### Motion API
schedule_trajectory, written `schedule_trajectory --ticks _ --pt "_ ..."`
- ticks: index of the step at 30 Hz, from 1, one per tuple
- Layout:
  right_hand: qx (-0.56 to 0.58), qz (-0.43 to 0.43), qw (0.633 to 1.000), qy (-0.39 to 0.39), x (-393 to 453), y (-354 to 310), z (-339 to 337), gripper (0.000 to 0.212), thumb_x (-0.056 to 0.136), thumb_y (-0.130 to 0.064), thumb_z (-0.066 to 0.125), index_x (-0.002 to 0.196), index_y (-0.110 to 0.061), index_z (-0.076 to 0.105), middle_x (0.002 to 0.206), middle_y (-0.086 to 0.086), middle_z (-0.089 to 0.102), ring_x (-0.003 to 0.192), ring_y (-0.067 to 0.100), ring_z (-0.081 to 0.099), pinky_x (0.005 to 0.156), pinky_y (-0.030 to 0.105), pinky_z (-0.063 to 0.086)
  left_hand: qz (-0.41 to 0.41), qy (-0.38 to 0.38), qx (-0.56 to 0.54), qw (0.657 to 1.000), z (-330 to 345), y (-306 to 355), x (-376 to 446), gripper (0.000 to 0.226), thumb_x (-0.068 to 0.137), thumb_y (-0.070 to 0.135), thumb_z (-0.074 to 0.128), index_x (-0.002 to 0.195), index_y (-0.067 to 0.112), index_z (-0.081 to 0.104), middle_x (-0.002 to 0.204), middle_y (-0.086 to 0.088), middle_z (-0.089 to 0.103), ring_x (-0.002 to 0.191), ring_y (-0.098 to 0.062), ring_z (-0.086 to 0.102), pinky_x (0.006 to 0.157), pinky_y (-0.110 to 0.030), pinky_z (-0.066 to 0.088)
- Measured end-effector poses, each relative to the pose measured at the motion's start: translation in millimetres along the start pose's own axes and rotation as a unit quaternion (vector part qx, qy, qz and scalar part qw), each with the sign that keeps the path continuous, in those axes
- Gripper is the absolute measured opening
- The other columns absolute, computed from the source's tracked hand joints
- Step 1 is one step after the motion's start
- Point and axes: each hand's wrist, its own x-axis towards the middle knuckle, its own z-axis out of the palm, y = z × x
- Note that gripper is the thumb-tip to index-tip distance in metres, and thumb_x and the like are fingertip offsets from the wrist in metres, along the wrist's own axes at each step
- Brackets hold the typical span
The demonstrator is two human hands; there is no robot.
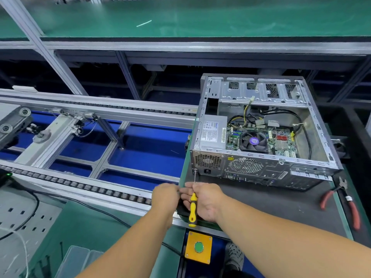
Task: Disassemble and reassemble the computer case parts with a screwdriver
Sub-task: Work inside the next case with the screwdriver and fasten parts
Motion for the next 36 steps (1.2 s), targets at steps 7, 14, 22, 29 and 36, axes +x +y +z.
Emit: schedule_trajectory --ticks 7,14,22,29,36 --pt "0.115 0.007 0.993 -0.026 2 9 0 0.032 0.113 -0.016 0.033 0.112 -0.005 0.063 0.085 0.015 0.075 0.077 0.026 0.068 0.072 0.038 0.054 -0.117 -0.221 -0.046 0.967 -13 -48 -59 0.051 0.104 0.053 0.047 0.096 0.006 0.066 0.067 -0.015 0.06 0.047 -0.017 0.042 0.042 -0.025 0.025" --pt "-0.049 -0.086 0.995 0.017 10 5 -7 0.023 0.101 -0.018 0.067 0.114 0.0 0.061 0.082 0.016 0.073 0.071 0.028 0.074 0.067 0.04 0.064 -0.011 -0.159 -0.035 0.987 -5 -60 -64 0.016 0.099 0.024 0.066 0.091 0.013 0.058 0.062 -0.005 0.06 0.049 -0.014 0.043 0.048 -0.025 0.034" --pt "-0.11 -0.101 0.988 0.024 18 0 -11 0.023 0.109 -0.016 0.052 0.109 0.003 0.065 0.08 0.013 0.078 0.068 0.025 0.076 0.061 0.035 0.061 -0.057 -0.173 -0.107 0.977 7 -60 -70 0.032 0.096 0.044 0.067 0.096 0.014 0.059 0.064 -0.005 0.055 0.049 -0.013 0.038 0.046 -0.026 0.027" --pt "-0.117 -0.09 0.989 -0.009 22 -2 -23 0.026 0.102 -0.024 0.066 0.113 -0.001 0.064 0.087 0.015 0.077 0.076 0.029 0.076 0.073 0.044 0.064 -0.047 -0.154 -0.157 0.974 14 -66 -73 0.018 0.104 0.026 0.056 0.102 0.009 0.062 0.063 -0.003 0.053 0.05 -0.011 0.037 0.045 -0.023 0.027" --pt "-0.095 -0.081 0.992 -0.006 25 -1 -17 0.023 0.107 -0.02 0.055 0.107 0.0 0.066 0.083 0.016 0.078 0.071 0.027 0.076 0.066 0.038 0.064 -0.078 -0.176 -0.21 0.959 14 -57 -78 0.032 0.096 0.042 0.068 0.1 0.013 0.057 0.064 -0.004 0.05 0.05 -0.012 0.034 0.045 -0.024 0.024"
